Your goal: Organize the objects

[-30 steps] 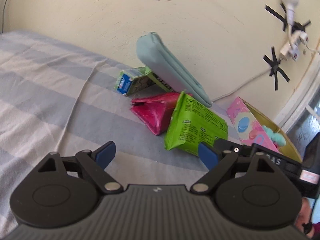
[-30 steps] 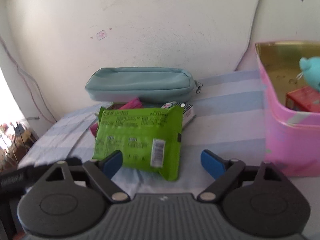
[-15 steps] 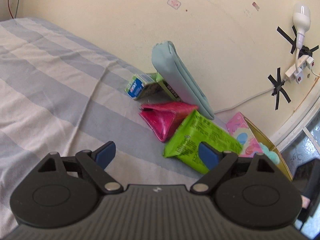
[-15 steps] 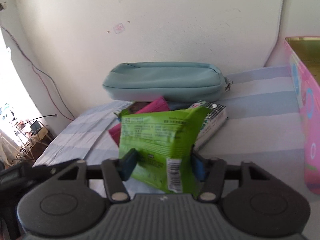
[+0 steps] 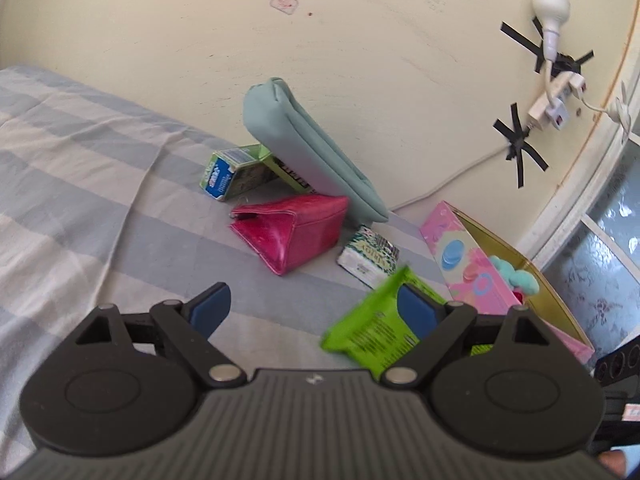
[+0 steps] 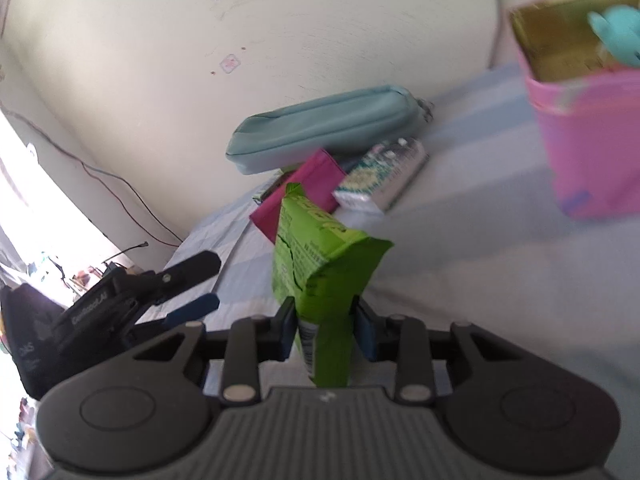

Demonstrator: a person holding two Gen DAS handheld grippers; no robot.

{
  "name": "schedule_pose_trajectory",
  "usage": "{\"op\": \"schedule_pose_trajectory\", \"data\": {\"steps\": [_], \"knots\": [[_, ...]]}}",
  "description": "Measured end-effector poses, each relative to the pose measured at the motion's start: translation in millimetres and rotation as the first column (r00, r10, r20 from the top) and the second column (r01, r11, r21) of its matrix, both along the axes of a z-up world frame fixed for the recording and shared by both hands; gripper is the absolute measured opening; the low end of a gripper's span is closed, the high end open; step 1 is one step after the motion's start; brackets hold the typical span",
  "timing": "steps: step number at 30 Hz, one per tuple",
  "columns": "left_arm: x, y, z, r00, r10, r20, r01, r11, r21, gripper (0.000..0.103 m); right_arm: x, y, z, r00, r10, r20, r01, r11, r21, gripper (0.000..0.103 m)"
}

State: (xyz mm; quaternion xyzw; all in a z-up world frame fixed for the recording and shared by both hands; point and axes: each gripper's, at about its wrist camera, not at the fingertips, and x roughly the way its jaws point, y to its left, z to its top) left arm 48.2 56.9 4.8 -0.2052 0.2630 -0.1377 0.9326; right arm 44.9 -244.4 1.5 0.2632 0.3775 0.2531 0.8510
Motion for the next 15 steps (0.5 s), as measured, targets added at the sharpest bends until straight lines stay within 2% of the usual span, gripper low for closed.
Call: {"op": "schedule_pose_trajectory", "data": {"steps": [6,12,13,15], "knots": [[2,-7,-3,0.999,-0.045,-0.006,0.045,0.999,0.022,0.092,-30,-35,2,0.997,-0.033,-0.069,0.036,0.999,0.038,0.029],[1,-18,-5,0.990,-0.139,-0.008,0.140,0.989,0.048,0.092,-68,-74,8,0.994,-0.103,-0.038,0.103,0.995,0.005,0.030],[0,-20,-5,0.989,-0.150,-0.003,0.150,0.987,0.059,0.092,-72,-80,9,0.992,-0.123,-0.029,0.123,0.992,-0.004,0.031],[-2,-26,-5,0.987,-0.160,0.006,0.159,0.983,0.088,0.092,-77,-93,11,0.984,-0.180,-0.013,0.180,0.983,-0.033,0.043]]}}
